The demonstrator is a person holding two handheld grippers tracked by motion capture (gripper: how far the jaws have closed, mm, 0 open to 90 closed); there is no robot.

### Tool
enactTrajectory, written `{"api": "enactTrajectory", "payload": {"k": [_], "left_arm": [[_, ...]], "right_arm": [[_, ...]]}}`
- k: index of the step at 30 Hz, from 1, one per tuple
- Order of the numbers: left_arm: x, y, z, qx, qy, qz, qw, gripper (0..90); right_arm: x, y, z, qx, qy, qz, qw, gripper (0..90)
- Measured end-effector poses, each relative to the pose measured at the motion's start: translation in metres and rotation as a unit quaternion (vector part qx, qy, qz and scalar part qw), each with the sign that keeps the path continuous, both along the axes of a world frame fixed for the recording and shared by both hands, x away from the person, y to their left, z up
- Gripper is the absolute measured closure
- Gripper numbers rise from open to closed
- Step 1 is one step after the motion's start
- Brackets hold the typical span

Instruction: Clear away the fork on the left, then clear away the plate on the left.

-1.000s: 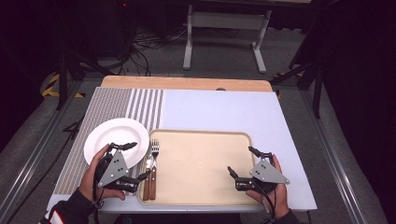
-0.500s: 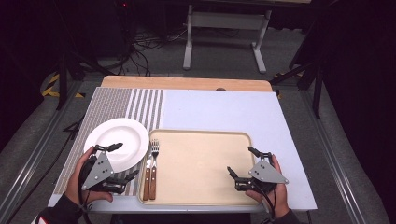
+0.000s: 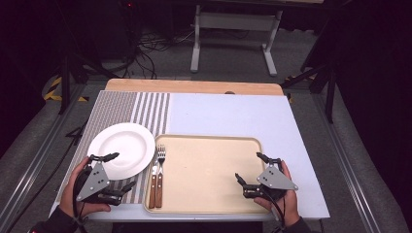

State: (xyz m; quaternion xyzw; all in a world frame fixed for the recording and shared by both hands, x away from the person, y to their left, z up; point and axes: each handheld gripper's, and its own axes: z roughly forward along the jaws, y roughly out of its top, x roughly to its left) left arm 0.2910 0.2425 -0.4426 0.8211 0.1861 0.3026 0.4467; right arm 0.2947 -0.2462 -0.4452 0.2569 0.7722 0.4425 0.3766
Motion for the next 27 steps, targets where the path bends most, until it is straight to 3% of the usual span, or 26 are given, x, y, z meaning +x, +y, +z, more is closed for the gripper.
{"api": "enactTrajectory", "payload": {"k": [10,12,18,21,27], "left_arm": [[-0.004,0.02,-0.013,0.002,0.017,0.024,0.9996,5.2],[-0.005,0.022,-0.017,0.019,0.016,0.028,0.9993,5.1],[-0.008,0.025,-0.024,0.035,0.021,0.034,0.9986,5.3],[-0.006,0.025,-0.03,0.058,0.024,0.041,0.9972,5.2],[-0.004,0.025,-0.034,0.079,0.02,0.036,0.996,8.5]], "right_arm": [[0.002,0.002,0.0,0.0,0.004,0.005,1.0,8.0],[0.002,0.002,0.0,0.0,0.003,0.003,1.0,8.0],[0.001,0.001,0.0,-0.001,0.001,0.003,1.0,8.1],[0.003,-0.001,0.0,0.003,0.002,0.0,1.0,8.0],[0.0,-0.002,0.0,0.007,-0.001,0.003,1.0,8.0]]}}
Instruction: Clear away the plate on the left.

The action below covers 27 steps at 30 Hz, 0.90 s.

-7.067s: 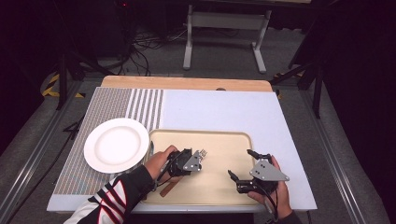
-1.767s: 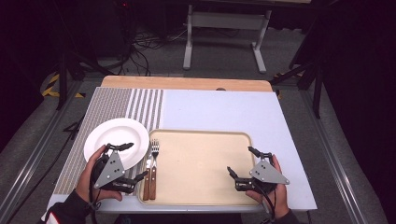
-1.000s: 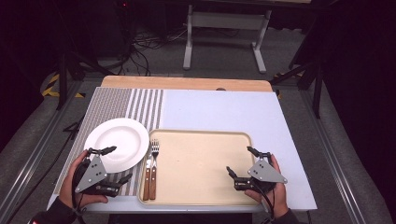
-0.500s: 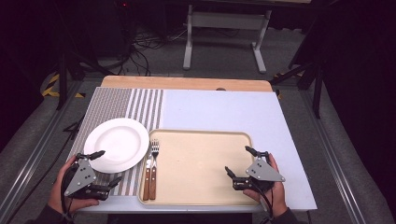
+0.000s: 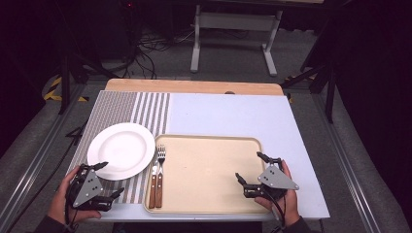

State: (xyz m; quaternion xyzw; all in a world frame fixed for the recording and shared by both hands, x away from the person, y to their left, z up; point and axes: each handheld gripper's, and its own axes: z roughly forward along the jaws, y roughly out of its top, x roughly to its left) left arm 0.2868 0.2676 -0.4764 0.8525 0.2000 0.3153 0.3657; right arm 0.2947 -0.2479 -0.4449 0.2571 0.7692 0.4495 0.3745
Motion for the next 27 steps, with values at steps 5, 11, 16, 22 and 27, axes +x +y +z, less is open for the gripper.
{"api": "enactTrajectory", "payload": {"k": [5,11,16,22,27], "left_arm": [[0.006,0.005,-0.005,0.025,-0.002,0.012,0.9996,9.5],[0.013,0.009,-0.006,0.034,-0.004,0.017,0.9993,13.0],[0.016,0.006,-0.007,0.073,-0.022,0.023,0.9968,14.8],[0.026,0.002,-0.012,0.098,-0.04,0.028,0.994,17.4],[0.03,0.002,-0.013,0.1,-0.044,0.022,0.9937,23.8]], "right_arm": [[-0.003,-0.003,0.001,0.001,-0.003,0.003,1.0,7.8],[-0.004,-0.001,0.002,-0.001,-0.004,0.012,0.9999,7.7],[-0.003,0.0,0.001,-0.004,0.002,0.013,0.9999,7.8],[-0.004,0.0,0.0,-0.005,0.002,0.012,0.9999,7.9],[-0.004,0.0,0.0,-0.008,0.004,0.012,0.9999,8.1]]}}
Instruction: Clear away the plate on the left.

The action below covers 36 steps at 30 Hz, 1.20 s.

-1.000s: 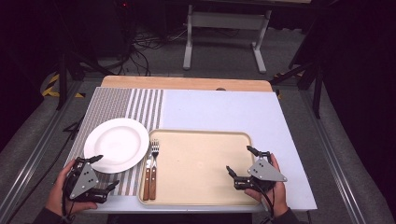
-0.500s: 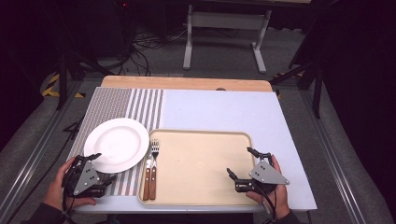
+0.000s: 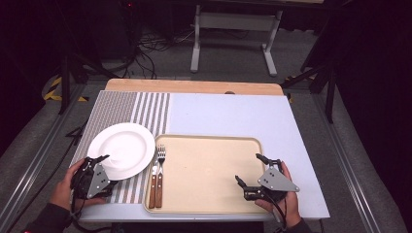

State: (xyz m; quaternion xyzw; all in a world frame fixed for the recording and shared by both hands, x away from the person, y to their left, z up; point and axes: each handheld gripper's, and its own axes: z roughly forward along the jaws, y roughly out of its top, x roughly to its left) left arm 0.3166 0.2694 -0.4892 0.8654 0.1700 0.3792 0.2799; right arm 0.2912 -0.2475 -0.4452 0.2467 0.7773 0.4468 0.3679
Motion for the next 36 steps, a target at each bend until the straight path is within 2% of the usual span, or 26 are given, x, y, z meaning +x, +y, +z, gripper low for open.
{"api": "enactTrajectory", "payload": {"k": [2,6,8,10,11,12,14,17,19,24,26,27,28,29,31,33,35,36], "left_arm": [[0.001,0.0,0.0,0.002,0.004,-0.009,1.0,26.1],[0.001,-0.002,0.002,0.02,0.009,-0.021,0.9996,33.5],[0.0,-0.002,0.001,0.017,0.015,-0.028,0.9993,39.2],[-0.001,-0.003,0.002,0.026,0.012,-0.033,0.999,42.3],[-0.001,-0.003,0.002,0.026,0.012,-0.033,0.999,45.9],[-0.004,-0.006,0.0,0.037,0.006,-0.039,0.9985,48.8],[-0.007,-0.007,-0.001,0.044,0.006,-0.047,0.9979,57.8],[-0.009,-0.009,-0.003,0.052,-0.001,-0.05,0.9974,65.7],[-0.009,-0.009,-0.003,0.054,-0.003,-0.05,0.9973,66.3],[-0.012,-0.013,-0.006,0.072,-0.022,-0.045,0.9961,68.3],[-0.013,-0.016,-0.007,0.09,-0.034,-0.043,0.9945,69.9],[-0.013,-0.016,-0.007,0.09,-0.034,-0.043,0.9945,70.7],[-0.015,-0.02,-0.01,0.116,-0.054,-0.035,0.9911,72.0],[-0.015,-0.02,-0.01,0.116,-0.054,-0.035,0.9911,73.5],[-0.017,-0.025,-0.011,0.144,-0.069,-0.029,0.9868,74.7],[-0.018,-0.026,-0.011,0.146,-0.073,-0.027,0.9862,74.9],[-0.018,-0.028,-0.012,0.161,-0.084,-0.029,0.9829,76.0],[-0.019,-0.031,-0.013,0.173,-0.09,-0.03,0.9802,76.7]], "right_arm": [[0.0,0.001,-0.001,-0.004,0.001,0.003,1.0,8.1],[0.001,0.002,-0.003,-0.007,0.006,0.004,0.9999,8.5],[0.001,0.003,-0.003,-0.011,0.008,0.005,0.9999,8.5],[0.001,0.004,-0.004,-0.012,0.01,0.007,0.9998,8.6],[0.001,0.004,-0.004,-0.015,0.01,0.008,0.9998,8.6],[0.001,0.004,-0.004,-0.015,0.01,0.008,0.9998,8.6],[0.001,0.005,-0.004,-0.017,0.011,0.009,0.9997,8.6],[0.0,0.005,-0.004,-0.02,0.011,0.01,0.9997,8.6],[0.0,0.005,-0.004,-0.021,0.011,0.01,0.9997,8.6],[0.0,0.004,-0.004,-0.021,0.011,0.01,0.9997,8.6],[0.0,0.004,-0.004,-0.022,0.012,0.011,0.9996,8.6],[0.0,0.004,-0.004,-0.023,0.012,0.012,0.9996,8.6],[0.0,0.005,-0.004,-0.024,0.012,0.012,0.9996,8.6],[0.0,0.005,-0.005,-0.026,0.012,0.011,0.9995,8.6],[-0.001,0.006,-0.005,-0.03,0.011,0.009,0.9995,8.6],[-0.001,0.006,-0.005,-0.03,0.011,0.01,0.9994,8.6],[-0.001,0.007,-0.005,-0.034,0.01,0.011,0.9993,8.6],[-0.001,0.007,-0.005,-0.035,0.01,0.011,0.9993,8.6]]}}
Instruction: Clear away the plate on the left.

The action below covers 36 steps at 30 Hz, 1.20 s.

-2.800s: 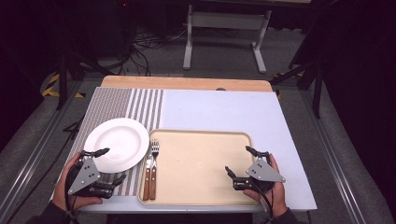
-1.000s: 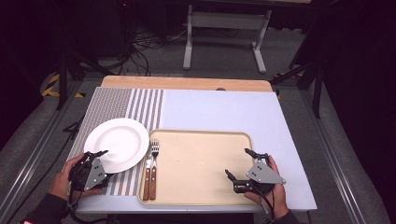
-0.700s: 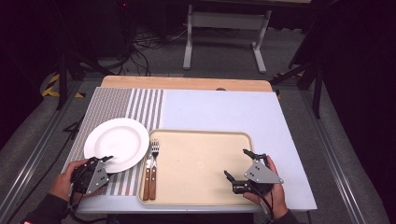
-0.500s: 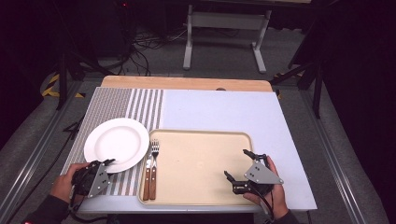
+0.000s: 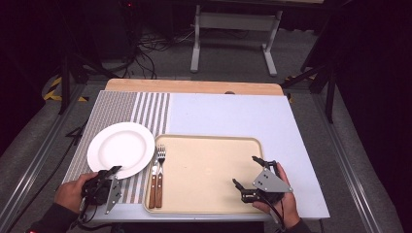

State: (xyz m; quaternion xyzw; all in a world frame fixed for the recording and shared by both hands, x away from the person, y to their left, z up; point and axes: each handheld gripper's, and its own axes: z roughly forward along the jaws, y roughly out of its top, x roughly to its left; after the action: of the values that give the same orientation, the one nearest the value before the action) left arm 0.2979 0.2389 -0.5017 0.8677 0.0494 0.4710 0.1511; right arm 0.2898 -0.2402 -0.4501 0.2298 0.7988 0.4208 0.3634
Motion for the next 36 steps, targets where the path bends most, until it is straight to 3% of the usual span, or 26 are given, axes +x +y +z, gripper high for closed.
{"api": "enactTrajectory", "payload": {"k": [4,10,13,23,24,31,34,36], "left_arm": [[-0.001,-0.008,-0.002,0.042,-0.03,-0.001,0.9987,80.6],[0.001,-0.016,-0.002,0.073,-0.037,0.001,0.9967,81.6],[0.002,-0.017,0.0,0.06,-0.03,0.007,0.9977,81.6],[0.002,-0.017,0.011,0.045,-0.038,0.027,0.9979,81.7],[0.002,-0.016,0.013,0.036,-0.037,0.03,0.9982,81.7],[0.003,-0.015,0.022,0.025,-0.035,0.031,0.9986,81.7],[0.003,-0.014,0.025,0.005,-0.033,0.032,0.9989,81.7],[0.003,-0.016,0.029,0.004,-0.035,0.028,0.999,81.6]], "right_arm": [[0.0,0.0,0.0,-0.003,0.001,0.0,1.0,8.6],[0.001,0.001,-0.002,-0.007,0.004,0.0,1.0,8.6],[0.001,0.001,-0.002,-0.007,0.004,0.0,1.0,8.6],[0.001,0.0,-0.001,-0.006,0.003,-0.002,1.0,8.6],[0.001,0.0,-0.001,-0.005,0.003,-0.002,1.0,8.6],[0.002,-0.001,-0.001,-0.005,0.002,-0.004,1.0,8.6],[0.002,-0.001,-0.001,-0.004,0.004,-0.005,1.0,8.6],[0.002,-0.001,0.0,-0.005,0.002,-0.005,1.0,8.6]]}}
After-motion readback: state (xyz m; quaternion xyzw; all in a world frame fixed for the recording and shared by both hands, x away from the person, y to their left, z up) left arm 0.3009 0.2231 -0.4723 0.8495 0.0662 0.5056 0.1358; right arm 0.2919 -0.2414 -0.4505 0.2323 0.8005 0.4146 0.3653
